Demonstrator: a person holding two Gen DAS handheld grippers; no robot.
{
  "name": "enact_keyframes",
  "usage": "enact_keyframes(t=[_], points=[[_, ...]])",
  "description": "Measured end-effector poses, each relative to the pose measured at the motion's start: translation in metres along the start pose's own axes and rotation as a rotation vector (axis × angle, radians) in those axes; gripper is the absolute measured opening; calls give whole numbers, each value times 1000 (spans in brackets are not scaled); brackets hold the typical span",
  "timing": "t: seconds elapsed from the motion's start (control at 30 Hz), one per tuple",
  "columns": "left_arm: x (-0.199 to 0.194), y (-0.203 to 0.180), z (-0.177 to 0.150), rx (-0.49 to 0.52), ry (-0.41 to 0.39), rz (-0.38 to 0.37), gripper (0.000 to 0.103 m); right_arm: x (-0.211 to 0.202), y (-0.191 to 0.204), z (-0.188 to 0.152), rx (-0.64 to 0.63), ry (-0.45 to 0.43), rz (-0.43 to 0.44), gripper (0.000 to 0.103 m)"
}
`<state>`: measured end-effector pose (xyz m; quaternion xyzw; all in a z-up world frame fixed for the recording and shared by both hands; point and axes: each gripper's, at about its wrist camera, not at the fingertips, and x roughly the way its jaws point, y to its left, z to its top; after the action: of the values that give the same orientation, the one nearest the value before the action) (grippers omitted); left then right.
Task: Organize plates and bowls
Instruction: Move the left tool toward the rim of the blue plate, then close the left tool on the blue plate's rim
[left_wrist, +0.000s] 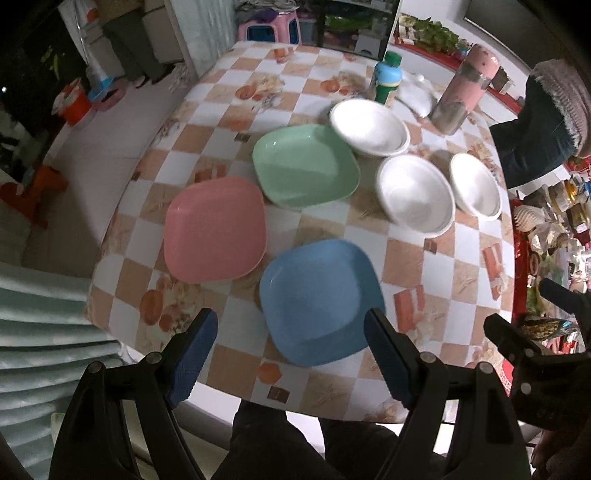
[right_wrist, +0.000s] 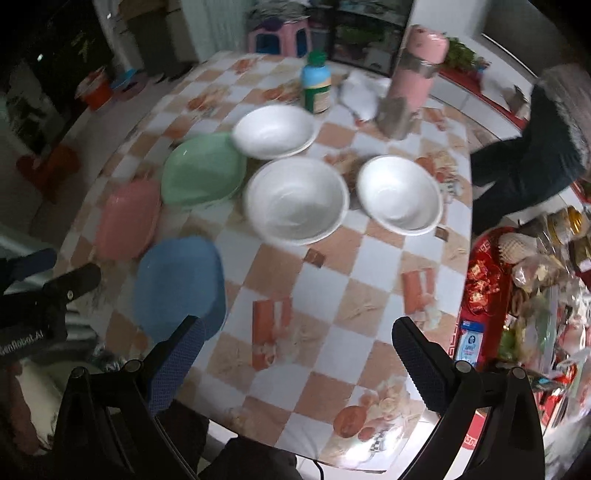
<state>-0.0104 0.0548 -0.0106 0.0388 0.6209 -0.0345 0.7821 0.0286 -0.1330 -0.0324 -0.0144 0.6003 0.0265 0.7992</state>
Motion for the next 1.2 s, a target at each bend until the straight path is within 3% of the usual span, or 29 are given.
enact_keyframes(t=[0.1, 0.17, 0.4, 0.7, 0.83, 1.0, 1.1, 1.2], points=[[15, 2, -9, -2, 35, -6, 84, 10, 9, -4, -26, 4, 51, 102], [31, 3, -17, -2, 73, -3, 77, 19, 14, -5, -35, 16, 50, 102], [69, 12, -32, -45, 161, -1, 69, 47, 31, -8, -95, 46, 72, 102], [73, 13, -35, -22, 128, 1, 66, 69, 39, -12, -102, 113, 103, 102], [84, 20, -35, -45, 176, -16, 66, 62, 44, -9, -116, 58, 68, 102], [91, 29, -29, -60, 210, 28, 66, 76, 46, -7, -109, 111, 77, 102], [94, 29, -27, -51, 218, 30, 66, 81, 46, -4, -94, 134, 110, 87], [98, 25, -24, -33, 218, 37, 53, 86, 50, -1, -110, 142, 129, 86]])
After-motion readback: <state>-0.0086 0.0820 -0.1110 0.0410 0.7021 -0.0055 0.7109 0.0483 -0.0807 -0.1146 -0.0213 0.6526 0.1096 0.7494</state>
